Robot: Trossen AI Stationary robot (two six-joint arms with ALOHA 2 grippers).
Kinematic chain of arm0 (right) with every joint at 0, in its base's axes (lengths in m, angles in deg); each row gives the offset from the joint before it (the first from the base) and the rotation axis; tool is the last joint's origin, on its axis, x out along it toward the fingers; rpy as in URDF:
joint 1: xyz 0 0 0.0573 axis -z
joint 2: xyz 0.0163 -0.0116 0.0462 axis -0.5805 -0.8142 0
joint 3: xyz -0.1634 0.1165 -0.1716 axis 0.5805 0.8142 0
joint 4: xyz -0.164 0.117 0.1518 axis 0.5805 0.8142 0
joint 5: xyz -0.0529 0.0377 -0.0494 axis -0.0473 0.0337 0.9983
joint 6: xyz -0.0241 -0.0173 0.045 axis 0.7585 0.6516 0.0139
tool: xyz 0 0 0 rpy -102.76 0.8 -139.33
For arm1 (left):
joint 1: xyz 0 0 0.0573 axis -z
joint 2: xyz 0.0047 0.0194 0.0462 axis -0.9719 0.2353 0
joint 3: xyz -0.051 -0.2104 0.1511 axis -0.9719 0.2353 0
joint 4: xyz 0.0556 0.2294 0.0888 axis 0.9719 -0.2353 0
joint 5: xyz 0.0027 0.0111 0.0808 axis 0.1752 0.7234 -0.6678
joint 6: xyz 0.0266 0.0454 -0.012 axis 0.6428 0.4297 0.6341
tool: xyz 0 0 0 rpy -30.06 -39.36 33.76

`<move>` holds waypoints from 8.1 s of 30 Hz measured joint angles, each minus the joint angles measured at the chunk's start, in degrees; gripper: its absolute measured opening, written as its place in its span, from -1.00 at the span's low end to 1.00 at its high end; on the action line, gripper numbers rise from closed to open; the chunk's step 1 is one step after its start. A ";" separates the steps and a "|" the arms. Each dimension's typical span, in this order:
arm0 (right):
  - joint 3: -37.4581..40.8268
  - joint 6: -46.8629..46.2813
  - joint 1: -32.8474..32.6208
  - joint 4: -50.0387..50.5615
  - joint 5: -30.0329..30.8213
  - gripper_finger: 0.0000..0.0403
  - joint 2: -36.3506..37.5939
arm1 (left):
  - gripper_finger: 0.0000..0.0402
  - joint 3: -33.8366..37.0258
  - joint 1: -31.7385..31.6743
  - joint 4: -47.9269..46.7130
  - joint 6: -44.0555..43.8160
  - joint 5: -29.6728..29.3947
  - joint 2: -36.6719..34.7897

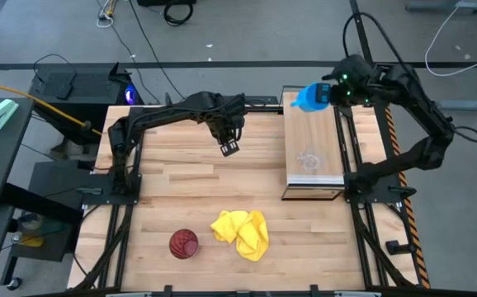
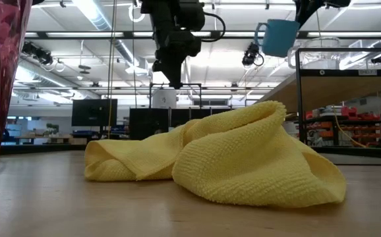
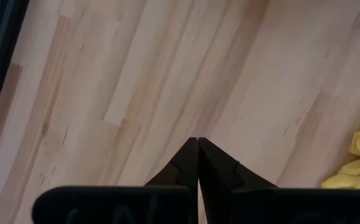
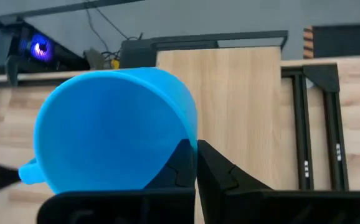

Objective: Stack small to large cups/mugs on shelf
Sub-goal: Put the blue mug on the shelf, then put the red cup on the shelf

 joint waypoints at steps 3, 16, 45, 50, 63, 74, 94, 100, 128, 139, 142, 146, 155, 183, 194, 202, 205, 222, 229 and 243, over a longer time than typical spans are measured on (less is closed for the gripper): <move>0.03 -1.35 1.71 0.00 -1.63 -0.99 -0.71 | -0.93 0.00 -0.03 0.40 0.00 0.02 0.00; 13.06 -4.51 3.70 0.01 -3.69 -0.99 2.89 | -0.95 0.00 -0.01 0.35 -0.04 0.07 0.00; 22.40 -3.77 4.16 -0.04 -7.52 -0.98 3.09 | -0.88 0.00 -0.01 3.80 -0.48 0.09 0.00; 22.38 -3.25 4.16 -0.02 -10.61 -0.96 3.34 | -0.92 0.00 -0.01 3.80 -0.52 0.09 0.00; 22.38 -2.94 4.14 -0.04 -11.19 -0.77 3.34 | -0.88 0.00 -0.01 3.89 -1.33 0.09 0.00; 22.36 -1.90 4.14 -0.04 -11.19 -0.74 3.34 | -0.94 0.00 -0.01 3.91 -1.29 0.09 0.00; 22.32 3.40 4.12 -0.02 -11.15 -0.74 13.46 | -0.93 0.00 1.10 17.98 -1.82 0.61 0.00; 22.32 9.08 4.12 -0.03 -7.70 -0.85 17.25 | -0.93 -0.11 1.22 31.41 -3.27 10.81 0.68; 22.34 27.96 4.10 -7.07 -4.09 -0.99 15.40 | -0.92 -0.04 2.03 61.96 -20.01 21.65 11.58; 22.34 27.44 4.10 -7.09 -4.64 -1.00 15.31 | -0.93 -0.07 1.60 64.04 -21.36 18.94 13.37; 22.34 26.82 4.10 -7.08 -4.92 -1.00 15.31 | -0.94 -0.04 1.16 64.13 -22.23 18.69 13.57; 22.34 26.70 4.10 -7.08 -5.12 -1.00 15.31 | -0.92 -0.04 0.76 64.58 -22.25 18.37 13.55; 22.36 26.47 4.10 -7.07 -7.65 -1.00 15.31 | -0.94 -0.04 -0.27 64.91 -22.23 17.77 13.55; 35.76 25.23 4.10 -11.65 -7.98 -1.00 16.43 | -0.91 -0.02 1.01 65.80 -22.63 17.72 14.78; 35.76 24.52 0.33 -11.20 -9.37 -1.00 16.43 | -0.90 -0.02 0.38 65.50 -23.07 17.68 14.80; 35.76 22.66 -1.92 -10.42 -8.49 -1.00 16.49 | -0.93 -0.02 0.56 60.91 -22.36 19.30 14.84; 35.76 22.18 -1.87 -10.39 -7.42 -1.00 16.51 | -0.95 -0.02 0.48 60.98 -22.63 19.33 14.84; 33.33 19.80 -1.92 -8.39 -6.89 -1.00 21.21 | -0.93 -0.02 0.05 57.72 -23.70 21.47 13.04; 23.31 19.00 -1.93 -9.87 -10.38 -0.94 23.84 | -0.91 -0.04 -0.90 47.99 -19.33 21.34 6.73; 14.34 25.42 -11.66 -17.78 -19.95 -0.93 23.79 | -0.94 -0.09 5.13 -9.18 -15.26 -4.29 -11.45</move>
